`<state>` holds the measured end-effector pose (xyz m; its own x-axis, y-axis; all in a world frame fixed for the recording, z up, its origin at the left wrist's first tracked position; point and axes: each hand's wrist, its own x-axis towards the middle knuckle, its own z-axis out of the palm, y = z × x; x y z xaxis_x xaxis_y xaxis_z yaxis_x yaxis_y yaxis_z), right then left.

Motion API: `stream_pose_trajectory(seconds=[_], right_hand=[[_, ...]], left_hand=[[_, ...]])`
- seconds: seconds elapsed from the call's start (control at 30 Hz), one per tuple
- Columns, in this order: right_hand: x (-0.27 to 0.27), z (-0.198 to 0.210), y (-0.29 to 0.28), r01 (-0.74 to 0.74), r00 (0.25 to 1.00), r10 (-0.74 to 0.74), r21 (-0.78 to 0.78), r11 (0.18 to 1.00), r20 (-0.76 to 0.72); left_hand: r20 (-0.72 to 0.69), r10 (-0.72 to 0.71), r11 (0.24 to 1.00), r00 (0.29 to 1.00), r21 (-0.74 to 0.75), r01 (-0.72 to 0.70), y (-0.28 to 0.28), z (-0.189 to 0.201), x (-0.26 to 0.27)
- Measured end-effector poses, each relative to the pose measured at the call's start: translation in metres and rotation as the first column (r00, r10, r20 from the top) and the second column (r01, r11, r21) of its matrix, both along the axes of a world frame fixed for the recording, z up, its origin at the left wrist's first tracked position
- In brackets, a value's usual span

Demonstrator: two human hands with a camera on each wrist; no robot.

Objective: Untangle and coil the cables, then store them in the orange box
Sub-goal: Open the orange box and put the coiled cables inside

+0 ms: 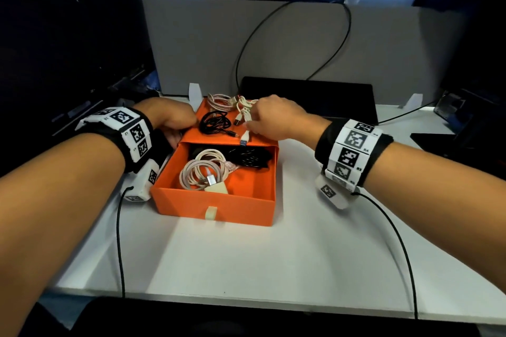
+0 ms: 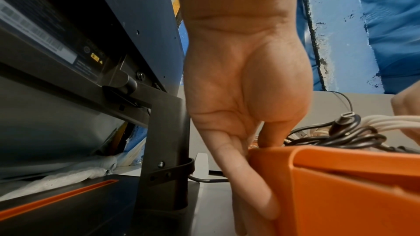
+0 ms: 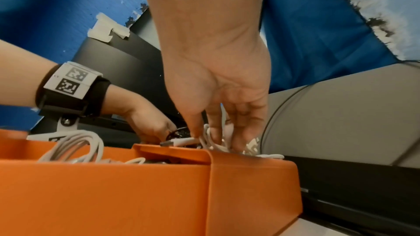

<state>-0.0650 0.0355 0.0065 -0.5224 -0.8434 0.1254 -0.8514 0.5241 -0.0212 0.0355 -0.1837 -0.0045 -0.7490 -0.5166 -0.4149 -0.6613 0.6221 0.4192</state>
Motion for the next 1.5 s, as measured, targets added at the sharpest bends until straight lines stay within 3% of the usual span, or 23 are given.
stream_pose_trajectory(seconds=[0.17, 0.3, 0.4, 0.5, 0.57, 0.8, 0.97, 1.03, 1.17, 1.27, 1.5], right_hand=[[-0.001, 0.017, 0.019, -0.020, 0.983, 0.050, -0.167, 0.986, 0.175], [0.027, 0.038, 0.044, -0.191, 0.978, 0.208, -0.323, 0.927, 0.020], [0.060, 0.036, 0.060, -0.380, 0.925, 0.374, -0.130, 0.916, -0.071], [0.078, 0.012, 0.061, -0.384, 0.904, 0.417, 0.241, 0.891, -0.099], [0.079, -0.006, 0.054, -0.354, 0.906, 0.413, 0.371, 0.859, -0.091], [0.068, -0.044, 0.017, -0.418, 0.886, 0.464, 0.438, 0.796, 0.002], [0.065, -0.013, 0.016, -0.364, 0.929, 0.347, 0.479, 0.799, 0.128], [0.053, 0.009, 0.011, -0.351, 0.936, 0.325, 0.354, 0.867, 0.134], [0.008, 0.038, -0.009, -0.198, 0.978, 0.203, 0.077, 0.977, -0.050], [-0.027, 0.038, -0.025, -0.033, 0.994, 0.040, 0.068, 0.997, -0.104], [-0.045, 0.010, -0.051, 0.070, 0.997, -0.069, 0.035, 0.997, -0.022]], left_hand=[[0.014, -0.005, 1.000, 1.000, 0.016, 0.004, -0.001, 0.001, 0.000], [0.001, -0.009, 1.000, 1.000, 0.008, 0.009, -0.001, 0.001, 0.001], [-0.014, -0.013, 1.000, 1.000, 0.007, 0.013, 0.000, 0.000, 0.001], [-0.019, -0.012, 1.000, 1.000, 0.008, 0.012, 0.001, 0.000, 0.002], [-0.008, -0.010, 1.000, 1.000, 0.003, 0.010, 0.002, 0.000, 0.001], [0.024, 0.003, 1.000, 1.000, 0.014, -0.004, -0.002, 0.000, 0.001], [0.004, -0.008, 1.000, 1.000, 0.003, 0.008, -0.003, -0.002, 0.000], [-0.002, -0.015, 1.000, 1.000, -0.001, 0.015, -0.003, -0.003, -0.001], [-0.002, -0.021, 1.000, 1.000, -0.009, 0.021, -0.004, -0.003, 0.000], [0.014, -0.021, 1.000, 1.000, -0.013, 0.021, -0.003, -0.001, 0.001], [0.000, -0.018, 1.000, 1.000, 0.006, 0.018, -0.004, 0.001, 0.001]])
